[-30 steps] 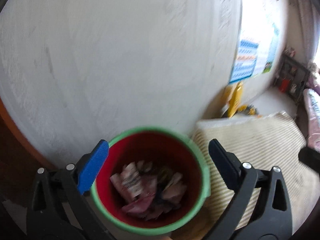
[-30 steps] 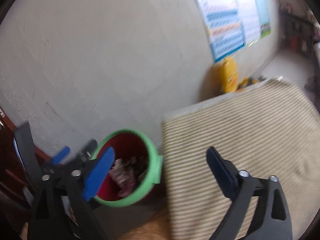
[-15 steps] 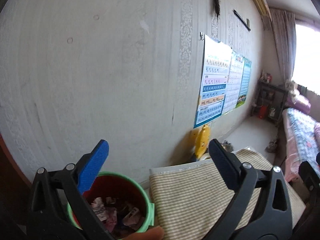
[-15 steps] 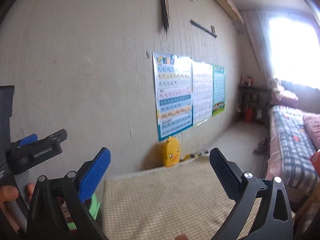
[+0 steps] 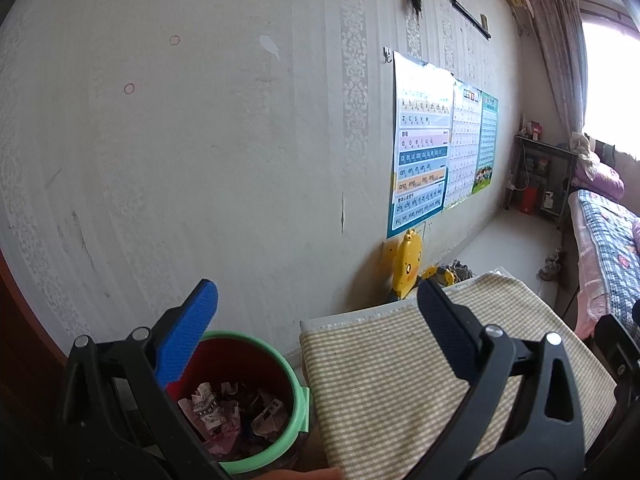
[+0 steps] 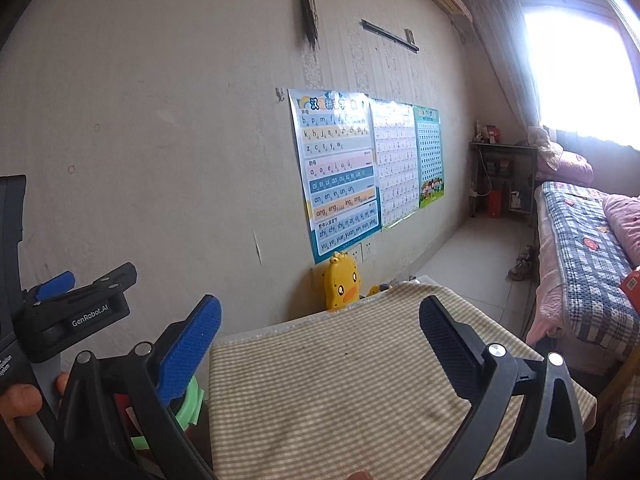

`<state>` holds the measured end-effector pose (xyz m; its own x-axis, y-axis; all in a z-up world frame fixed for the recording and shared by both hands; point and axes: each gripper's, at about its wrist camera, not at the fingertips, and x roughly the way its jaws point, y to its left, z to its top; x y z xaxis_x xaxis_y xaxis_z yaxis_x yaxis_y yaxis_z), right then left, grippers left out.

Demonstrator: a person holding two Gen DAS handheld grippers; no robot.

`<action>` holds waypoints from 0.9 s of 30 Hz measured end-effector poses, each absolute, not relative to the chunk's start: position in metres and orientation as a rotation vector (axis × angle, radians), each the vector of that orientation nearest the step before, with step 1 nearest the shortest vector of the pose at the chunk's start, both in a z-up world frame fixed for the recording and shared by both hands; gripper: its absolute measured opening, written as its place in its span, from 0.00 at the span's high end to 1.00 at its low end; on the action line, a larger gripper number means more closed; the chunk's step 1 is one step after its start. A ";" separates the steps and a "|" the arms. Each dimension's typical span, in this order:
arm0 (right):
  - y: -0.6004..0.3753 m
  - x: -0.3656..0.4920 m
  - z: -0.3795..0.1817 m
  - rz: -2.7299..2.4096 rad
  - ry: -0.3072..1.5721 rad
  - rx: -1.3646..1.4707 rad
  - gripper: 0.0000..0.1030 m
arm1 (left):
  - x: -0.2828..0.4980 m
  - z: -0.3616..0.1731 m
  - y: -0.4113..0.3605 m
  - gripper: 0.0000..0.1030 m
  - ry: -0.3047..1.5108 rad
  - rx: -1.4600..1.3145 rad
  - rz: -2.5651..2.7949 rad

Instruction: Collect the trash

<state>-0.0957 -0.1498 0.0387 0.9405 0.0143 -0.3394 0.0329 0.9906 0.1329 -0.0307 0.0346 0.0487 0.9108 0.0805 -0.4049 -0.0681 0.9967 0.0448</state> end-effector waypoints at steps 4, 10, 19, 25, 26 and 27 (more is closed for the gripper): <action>-0.150 -0.097 0.037 -0.010 0.356 0.145 0.07 | -0.031 0.046 0.034 0.05 0.430 0.031 0.075; -0.151 -0.098 0.034 -0.009 0.365 0.149 0.07 | -0.031 0.041 0.031 0.05 0.431 0.055 0.096; -0.148 -0.096 0.030 -0.003 0.387 0.147 0.07 | -0.030 0.034 0.033 0.05 0.457 0.059 0.092; -0.147 -0.095 0.026 0.003 0.401 0.145 0.07 | -0.027 0.030 0.034 0.05 0.477 0.060 0.091; -0.147 -0.095 0.026 0.004 0.403 0.146 0.07 | -0.027 0.030 0.035 0.05 0.481 0.059 0.091; -0.148 -0.095 0.026 0.004 0.404 0.149 0.07 | -0.027 0.029 0.035 0.05 0.484 0.059 0.091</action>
